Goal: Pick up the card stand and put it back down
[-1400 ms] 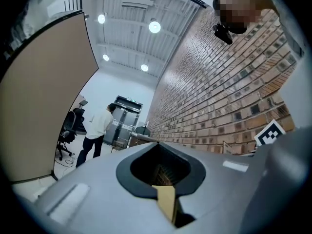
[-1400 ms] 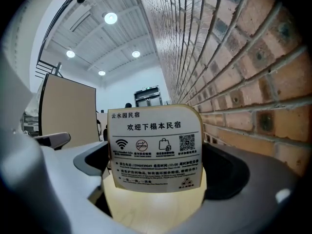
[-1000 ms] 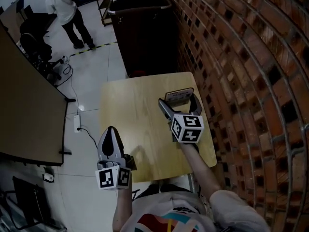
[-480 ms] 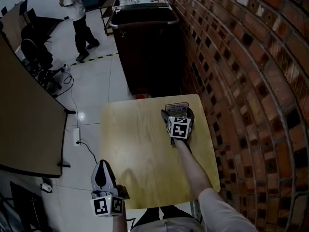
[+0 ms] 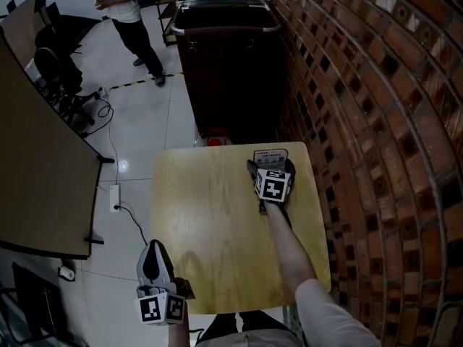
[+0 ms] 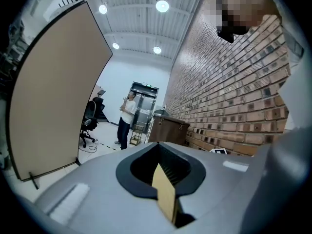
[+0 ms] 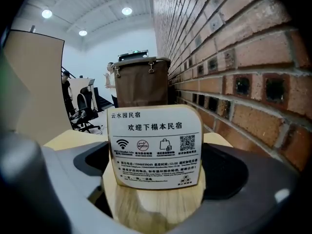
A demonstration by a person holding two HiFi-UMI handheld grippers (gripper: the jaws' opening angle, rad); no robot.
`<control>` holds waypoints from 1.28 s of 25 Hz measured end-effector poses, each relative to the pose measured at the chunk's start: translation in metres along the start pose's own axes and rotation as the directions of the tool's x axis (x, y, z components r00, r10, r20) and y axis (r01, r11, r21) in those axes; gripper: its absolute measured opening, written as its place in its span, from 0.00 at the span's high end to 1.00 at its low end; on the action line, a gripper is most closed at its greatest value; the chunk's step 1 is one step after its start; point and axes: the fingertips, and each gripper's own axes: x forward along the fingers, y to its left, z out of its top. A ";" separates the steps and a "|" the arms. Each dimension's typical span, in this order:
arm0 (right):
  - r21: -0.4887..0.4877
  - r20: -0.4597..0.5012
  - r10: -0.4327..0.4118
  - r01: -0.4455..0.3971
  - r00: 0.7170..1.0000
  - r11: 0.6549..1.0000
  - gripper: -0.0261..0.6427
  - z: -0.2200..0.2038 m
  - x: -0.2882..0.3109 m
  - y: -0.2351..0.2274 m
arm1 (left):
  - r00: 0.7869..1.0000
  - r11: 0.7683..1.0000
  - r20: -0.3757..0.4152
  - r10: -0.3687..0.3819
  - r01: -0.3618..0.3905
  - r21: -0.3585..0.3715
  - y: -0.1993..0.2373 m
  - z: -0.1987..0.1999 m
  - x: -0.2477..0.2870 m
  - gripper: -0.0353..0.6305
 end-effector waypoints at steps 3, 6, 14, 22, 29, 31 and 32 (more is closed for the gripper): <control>-0.037 -0.014 0.025 -0.026 1.000 0.999 0.10 -0.002 0.002 0.002 | 1.000 1.000 0.003 -0.010 0.010 -0.004 -0.004 0.001 0.000 0.94; -0.033 -0.009 0.043 -0.043 0.999 0.999 0.10 0.000 0.001 0.001 | 1.000 1.000 0.003 -0.011 0.011 -0.005 -0.005 0.001 -0.001 0.94; -0.028 0.007 0.046 -0.046 0.999 0.999 0.10 0.009 -0.010 0.001 | 1.000 1.000 0.018 -0.013 0.013 -0.012 -0.007 0.006 -0.005 0.94; 0.013 0.145 0.130 -0.133 0.981 0.991 0.16 0.036 -0.100 0.022 | 0.997 0.999 0.053 -0.051 0.052 -0.011 -0.026 0.020 -0.016 0.94; 0.006 0.382 0.240 -0.262 0.892 0.965 0.49 0.088 -0.261 0.057 | 0.982 0.991 0.139 -0.130 0.133 -0.013 -0.060 0.049 -0.033 0.94; -0.002 0.440 0.264 -0.293 0.858 0.956 0.57 0.098 -0.303 0.064 | 0.973 0.987 0.164 -0.161 0.163 0.001 -0.072 0.057 -0.040 0.94; -0.015 0.457 0.277 -0.304 0.845 0.952 0.61 0.099 -0.322 0.067 | 0.968 0.984 0.178 -0.177 0.178 0.013 -0.078 0.062 -0.044 0.94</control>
